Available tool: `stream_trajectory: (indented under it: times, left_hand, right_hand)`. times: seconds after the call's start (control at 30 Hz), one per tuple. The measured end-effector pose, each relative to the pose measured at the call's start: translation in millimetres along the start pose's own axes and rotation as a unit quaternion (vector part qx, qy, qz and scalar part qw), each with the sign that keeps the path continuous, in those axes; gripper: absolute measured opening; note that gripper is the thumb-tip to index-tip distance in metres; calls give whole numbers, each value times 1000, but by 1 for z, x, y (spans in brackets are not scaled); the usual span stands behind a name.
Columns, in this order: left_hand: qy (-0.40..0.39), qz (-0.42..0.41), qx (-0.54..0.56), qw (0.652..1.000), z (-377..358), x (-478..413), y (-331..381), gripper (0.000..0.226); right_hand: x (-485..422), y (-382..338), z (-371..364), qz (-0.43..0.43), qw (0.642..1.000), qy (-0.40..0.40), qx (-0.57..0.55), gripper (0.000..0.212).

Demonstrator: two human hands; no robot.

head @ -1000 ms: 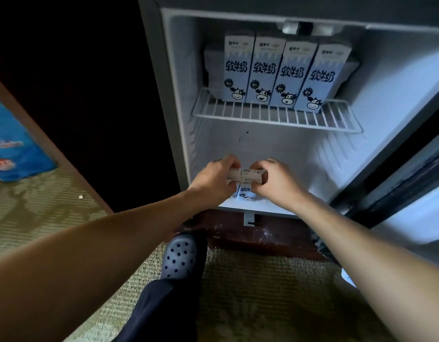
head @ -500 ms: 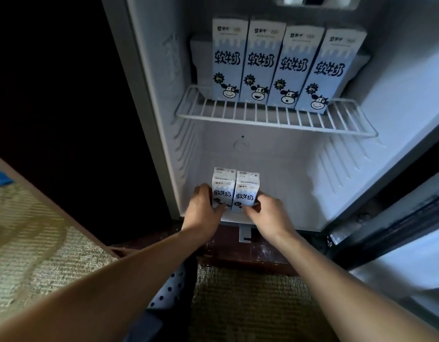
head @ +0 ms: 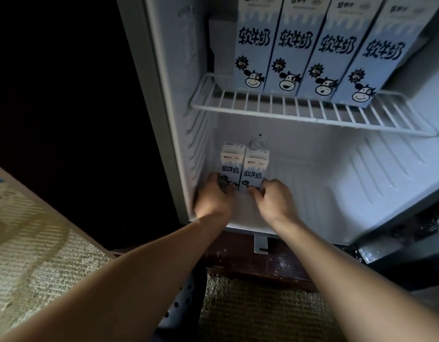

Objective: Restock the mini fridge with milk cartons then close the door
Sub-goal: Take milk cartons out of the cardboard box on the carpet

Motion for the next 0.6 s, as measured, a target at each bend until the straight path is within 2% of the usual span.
stream_trajectory:
  times: [0.17, 0.33, 0.6]
  left_hand:
    - [25, 15, -18, 999, -3, -7, 1, 23]
    - [42, 33, -17, 998, -5, -13, 3, 25]
    - [36, 39, -22, 998, -8, -17, 0, 33]
  right_hand:
    - [-16, -6, -7, -10, 1000, -7, 6, 30]
    - [-19, -12, -12, -18, 998, -16, 59, 40]
    - [-26, -10, -17, -33, 995, -45, 80, 39]
Point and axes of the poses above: each hand's wrist, its own x-axis away from the middle knuckle, its own z-axis out of the back of the hand, y = z × x, the point moved 4 cm from there along -x, towards the middle knuckle, and after that the axes turned 1 degree about -y, right-handed, at the moved point
